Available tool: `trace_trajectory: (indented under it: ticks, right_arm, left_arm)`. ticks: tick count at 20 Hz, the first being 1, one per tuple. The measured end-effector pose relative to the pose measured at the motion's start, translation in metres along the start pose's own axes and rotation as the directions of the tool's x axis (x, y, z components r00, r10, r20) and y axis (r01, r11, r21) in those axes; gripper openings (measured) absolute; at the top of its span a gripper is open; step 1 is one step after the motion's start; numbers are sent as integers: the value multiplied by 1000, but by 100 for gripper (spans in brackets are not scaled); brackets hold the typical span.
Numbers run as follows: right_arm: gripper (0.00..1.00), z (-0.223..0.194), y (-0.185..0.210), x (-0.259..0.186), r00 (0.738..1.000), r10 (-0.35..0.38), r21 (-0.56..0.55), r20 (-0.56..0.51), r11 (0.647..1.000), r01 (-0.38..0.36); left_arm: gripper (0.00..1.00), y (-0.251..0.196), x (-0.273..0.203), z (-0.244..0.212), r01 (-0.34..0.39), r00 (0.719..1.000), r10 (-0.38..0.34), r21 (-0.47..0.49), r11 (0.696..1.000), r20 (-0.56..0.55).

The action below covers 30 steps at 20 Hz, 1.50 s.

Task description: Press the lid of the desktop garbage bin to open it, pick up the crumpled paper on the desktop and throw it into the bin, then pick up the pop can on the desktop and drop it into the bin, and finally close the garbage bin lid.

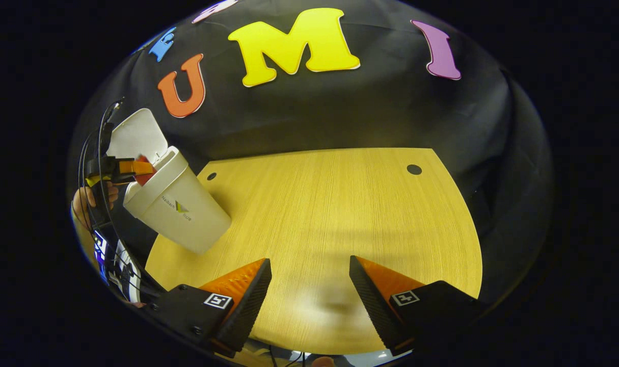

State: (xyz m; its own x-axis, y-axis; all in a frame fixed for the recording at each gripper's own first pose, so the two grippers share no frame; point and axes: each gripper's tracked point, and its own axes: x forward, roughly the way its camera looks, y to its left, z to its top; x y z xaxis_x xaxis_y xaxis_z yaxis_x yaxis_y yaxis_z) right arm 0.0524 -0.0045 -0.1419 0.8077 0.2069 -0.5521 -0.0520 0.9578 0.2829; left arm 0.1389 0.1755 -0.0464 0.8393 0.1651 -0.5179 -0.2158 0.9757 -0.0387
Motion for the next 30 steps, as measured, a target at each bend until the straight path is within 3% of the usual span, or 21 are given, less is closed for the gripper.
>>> trace_trajectory:
  ticks: [5, 9, 17, 18, 20, 23, 25, 28, 30]
  right_arm:
    - [97, -6, 0, 3, 1000, 6, 2, -19, 1000, -6]
    - [97, -9, 5, 2, 999, 25, -15, -26, 1000, -25]
    - [97, -20, 17, 7, 998, 40, 9, -51, 999, -39]
    - [94, -21, 18, 7, 998, 36, 3, -51, 999, -36]
    - [97, -22, 22, 7, 998, 40, -10, -52, 999, -40]
    - [94, -22, 30, 7, 998, 52, -14, -46, 999, -52]
    - [97, -24, 32, 7, 997, 56, -13, -44, 998, -57]
    - [97, -25, 34, 6, 998, 56, -13, -41, 998, -56]
    - [97, -27, 34, 5, 998, 56, -14, -39, 998, -56]
  left_arm:
    - [91, -4, -14, 24, 19, 994, -20, 7, 1000, 106]
    - [91, 0, -43, 61, -18, 976, 11, 30, 999, 218]
    - [90, 16, -85, 143, -15, 946, 30, -50, 999, 321]
    - [90, 17, -89, 153, -4, 945, 28, -74, 997, 327]
    - [91, 23, -98, 172, 4, 938, 35, -112, 994, 344]
    - [91, 46, -103, 193, -33, 929, 92, -168, 985, 357]
    - [91, 62, -99, 210, -60, 918, 129, -190, 980, 374]
    - [92, 79, -84, 214, -89, 923, 167, -229, 969, 348]
    - [94, 76, -74, 213, -68, 931, 158, -270, 961, 329]
